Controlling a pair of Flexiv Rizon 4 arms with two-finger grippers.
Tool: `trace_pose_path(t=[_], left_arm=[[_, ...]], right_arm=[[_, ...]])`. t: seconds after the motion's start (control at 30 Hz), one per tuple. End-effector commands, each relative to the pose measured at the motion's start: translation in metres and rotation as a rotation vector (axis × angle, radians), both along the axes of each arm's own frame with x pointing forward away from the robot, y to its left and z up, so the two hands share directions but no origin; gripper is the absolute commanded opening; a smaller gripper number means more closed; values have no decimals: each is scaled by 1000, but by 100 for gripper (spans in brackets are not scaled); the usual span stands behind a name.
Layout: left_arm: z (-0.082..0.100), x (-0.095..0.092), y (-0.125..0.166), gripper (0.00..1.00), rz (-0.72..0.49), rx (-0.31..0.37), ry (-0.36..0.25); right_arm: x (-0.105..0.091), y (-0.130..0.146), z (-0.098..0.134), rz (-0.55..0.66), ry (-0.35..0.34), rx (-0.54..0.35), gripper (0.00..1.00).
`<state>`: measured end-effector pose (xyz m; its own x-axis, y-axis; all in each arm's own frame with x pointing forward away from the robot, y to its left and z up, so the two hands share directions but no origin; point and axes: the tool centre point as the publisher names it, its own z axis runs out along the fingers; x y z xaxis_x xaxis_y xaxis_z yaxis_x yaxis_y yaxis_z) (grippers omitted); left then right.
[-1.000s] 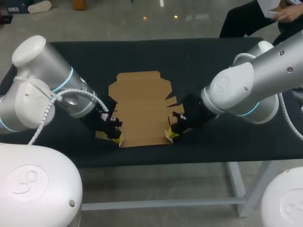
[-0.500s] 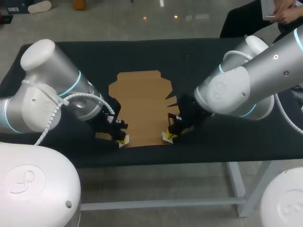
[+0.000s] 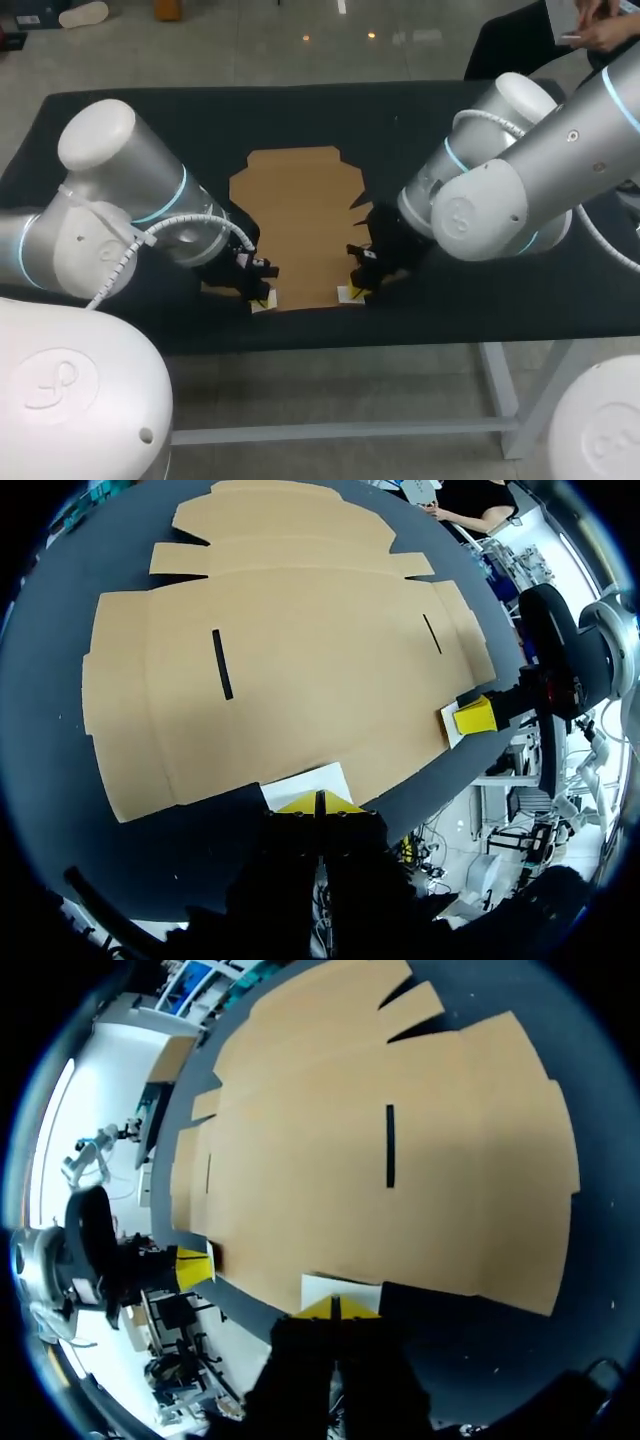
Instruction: Assemble the packaging by folding the flat box into shape, placing the metal phone stand inside, and closing the box properly
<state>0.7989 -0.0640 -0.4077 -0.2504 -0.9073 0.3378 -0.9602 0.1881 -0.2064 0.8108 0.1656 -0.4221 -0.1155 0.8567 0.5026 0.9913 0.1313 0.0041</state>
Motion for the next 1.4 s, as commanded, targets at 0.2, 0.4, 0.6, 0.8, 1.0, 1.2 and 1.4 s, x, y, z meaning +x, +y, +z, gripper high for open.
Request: trace_pose_path(t=[0.2, 0.4, 0.6, 0.8, 1.0, 1.2, 1.4], left_arm=[[-19, 7, -6, 0, 63, 57, -33], [-23, 6, -4, 0, 72, 60, -26], [-5, 0, 3, 0, 69, 42, -31], [17, 1, 18, 0, 51, -10, -22], [40, 2, 36, 0, 44, -57, -26], [62, 9, 57, 0, 49, -104, -26], [78, 20, 71, 0, 48, -122, -25]], right_arm=[[-3, 6, -13, -12, 2, -55, 0], [-4, 4, -13, -19, 6, -61, 0], [-3, -5, 2, -23, 1, 6, 0], [2, -22, 23, -17, -14, 83, 0], [4, -40, 46, -22, -49, 143, 0], [9, -55, 69, -11, -69, 181, 0], [20, -74, 79, -20, -65, 215, 0]])
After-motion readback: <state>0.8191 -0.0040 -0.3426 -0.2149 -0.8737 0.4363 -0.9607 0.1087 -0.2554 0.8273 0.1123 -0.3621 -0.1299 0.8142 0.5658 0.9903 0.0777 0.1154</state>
